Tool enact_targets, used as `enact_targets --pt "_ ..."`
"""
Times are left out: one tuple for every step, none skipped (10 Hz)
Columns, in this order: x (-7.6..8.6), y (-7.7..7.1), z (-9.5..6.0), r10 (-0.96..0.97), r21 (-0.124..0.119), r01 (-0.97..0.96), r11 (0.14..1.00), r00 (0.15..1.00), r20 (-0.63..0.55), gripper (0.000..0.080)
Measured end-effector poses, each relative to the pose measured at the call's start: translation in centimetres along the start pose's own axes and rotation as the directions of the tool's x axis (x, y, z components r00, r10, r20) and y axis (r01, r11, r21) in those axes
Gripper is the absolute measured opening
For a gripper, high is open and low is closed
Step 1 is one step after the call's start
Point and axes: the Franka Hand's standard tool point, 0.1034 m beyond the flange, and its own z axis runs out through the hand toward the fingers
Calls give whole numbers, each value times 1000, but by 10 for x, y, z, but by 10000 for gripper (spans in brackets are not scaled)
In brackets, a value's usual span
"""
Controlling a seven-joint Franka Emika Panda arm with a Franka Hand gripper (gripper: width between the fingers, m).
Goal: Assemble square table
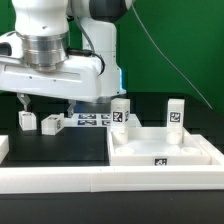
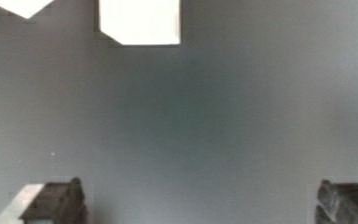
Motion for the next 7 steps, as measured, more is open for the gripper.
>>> enact_targets --pt "0 0 1 0 0 0 1000 1000 1 649" --pt "0 0 1 0 -1 0 1000 1000 2 649" --pt "-3 3 4 11 20 -11 1000 1000 8 649" --pt "-10 15 11 57 61 -58 996 998 24 649" --pt "-21 26 19 77 72 -80 994 996 46 649" --pt "-29 32 26 73 102 -80 992 995 72 649" --pt "-33 37 29 82 130 -93 987 993 87 649"
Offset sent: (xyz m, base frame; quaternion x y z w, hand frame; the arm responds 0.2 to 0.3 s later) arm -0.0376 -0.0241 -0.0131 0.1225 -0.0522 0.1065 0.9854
